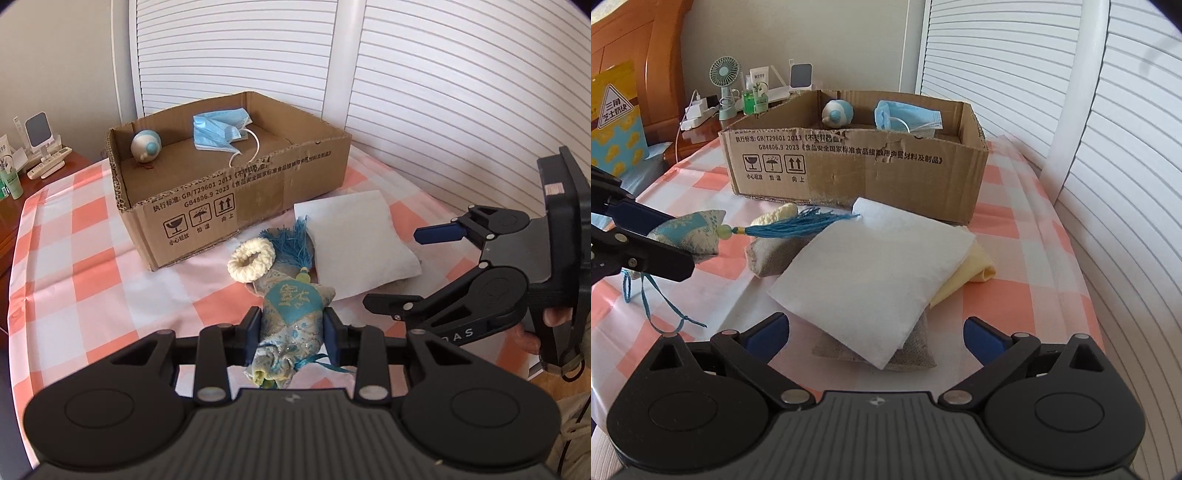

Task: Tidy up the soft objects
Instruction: 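Hold the sachet in the left gripper while the right gripper grasps the white cloth pad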

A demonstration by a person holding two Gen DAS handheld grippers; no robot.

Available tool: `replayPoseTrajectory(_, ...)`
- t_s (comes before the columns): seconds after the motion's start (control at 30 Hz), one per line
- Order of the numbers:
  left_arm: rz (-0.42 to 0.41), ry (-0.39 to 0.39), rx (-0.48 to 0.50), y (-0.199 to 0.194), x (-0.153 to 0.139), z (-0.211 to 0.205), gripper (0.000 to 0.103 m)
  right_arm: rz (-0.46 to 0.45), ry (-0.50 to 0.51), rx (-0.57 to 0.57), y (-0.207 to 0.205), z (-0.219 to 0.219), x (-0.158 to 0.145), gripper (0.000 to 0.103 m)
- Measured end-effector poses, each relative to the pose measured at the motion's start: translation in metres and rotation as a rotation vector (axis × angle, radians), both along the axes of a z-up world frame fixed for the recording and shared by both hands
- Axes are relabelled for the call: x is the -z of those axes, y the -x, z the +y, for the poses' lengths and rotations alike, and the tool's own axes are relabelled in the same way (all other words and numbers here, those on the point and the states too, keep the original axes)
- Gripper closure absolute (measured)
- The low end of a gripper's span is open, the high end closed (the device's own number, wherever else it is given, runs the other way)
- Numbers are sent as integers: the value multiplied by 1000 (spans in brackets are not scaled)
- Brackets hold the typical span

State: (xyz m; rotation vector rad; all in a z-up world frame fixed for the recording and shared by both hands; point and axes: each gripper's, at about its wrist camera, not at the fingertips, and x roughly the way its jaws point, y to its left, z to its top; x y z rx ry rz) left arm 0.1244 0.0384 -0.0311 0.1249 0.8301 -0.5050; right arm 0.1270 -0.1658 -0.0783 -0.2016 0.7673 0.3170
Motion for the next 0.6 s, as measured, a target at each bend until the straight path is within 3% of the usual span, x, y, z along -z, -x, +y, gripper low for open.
replayPoseTrajectory(0.17,7,-7,-11,-4,1,1,69,2,15,-71,-2,5,-4,1)
replayPoseTrajectory(0.4,10,-5,-20,-5,2,3,69,-73,14,-85,-22,3,-21,0)
replayPoseTrajectory(0.6,29,3,-22,-9,8,1,69,-1,-82,-29,-62,-18,-15,0)
